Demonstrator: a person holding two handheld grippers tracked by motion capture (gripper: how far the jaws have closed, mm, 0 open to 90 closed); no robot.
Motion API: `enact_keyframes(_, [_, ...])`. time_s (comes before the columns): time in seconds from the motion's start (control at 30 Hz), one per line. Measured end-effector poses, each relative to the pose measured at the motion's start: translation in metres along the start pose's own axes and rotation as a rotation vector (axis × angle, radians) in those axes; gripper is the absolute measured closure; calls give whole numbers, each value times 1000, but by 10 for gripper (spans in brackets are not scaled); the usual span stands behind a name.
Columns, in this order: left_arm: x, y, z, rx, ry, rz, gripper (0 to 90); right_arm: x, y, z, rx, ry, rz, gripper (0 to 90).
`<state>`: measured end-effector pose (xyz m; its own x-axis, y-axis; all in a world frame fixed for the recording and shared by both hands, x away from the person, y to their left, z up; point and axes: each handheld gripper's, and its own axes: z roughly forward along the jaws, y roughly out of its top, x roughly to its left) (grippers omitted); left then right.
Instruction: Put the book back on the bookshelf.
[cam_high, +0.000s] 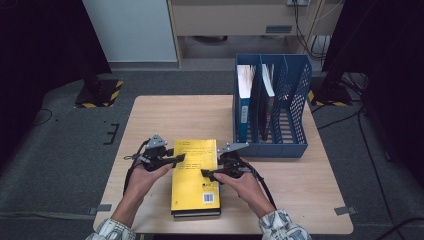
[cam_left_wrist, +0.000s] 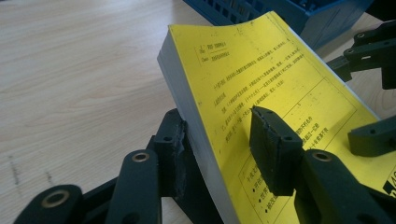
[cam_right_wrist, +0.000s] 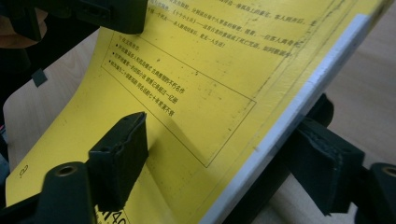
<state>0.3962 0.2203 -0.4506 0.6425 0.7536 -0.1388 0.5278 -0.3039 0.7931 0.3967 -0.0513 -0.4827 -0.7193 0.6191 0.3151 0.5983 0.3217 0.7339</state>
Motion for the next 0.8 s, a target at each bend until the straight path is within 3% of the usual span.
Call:
enact_keyframes(0.37, [5, 13, -19, -50, 25, 9, 612, 5, 27, -5, -36, -44, -47, 372])
enact_keyframes(0.8, [6, 24, -35, -104, 39, 21, 637, 13, 45, -12, -67, -46, -79, 437])
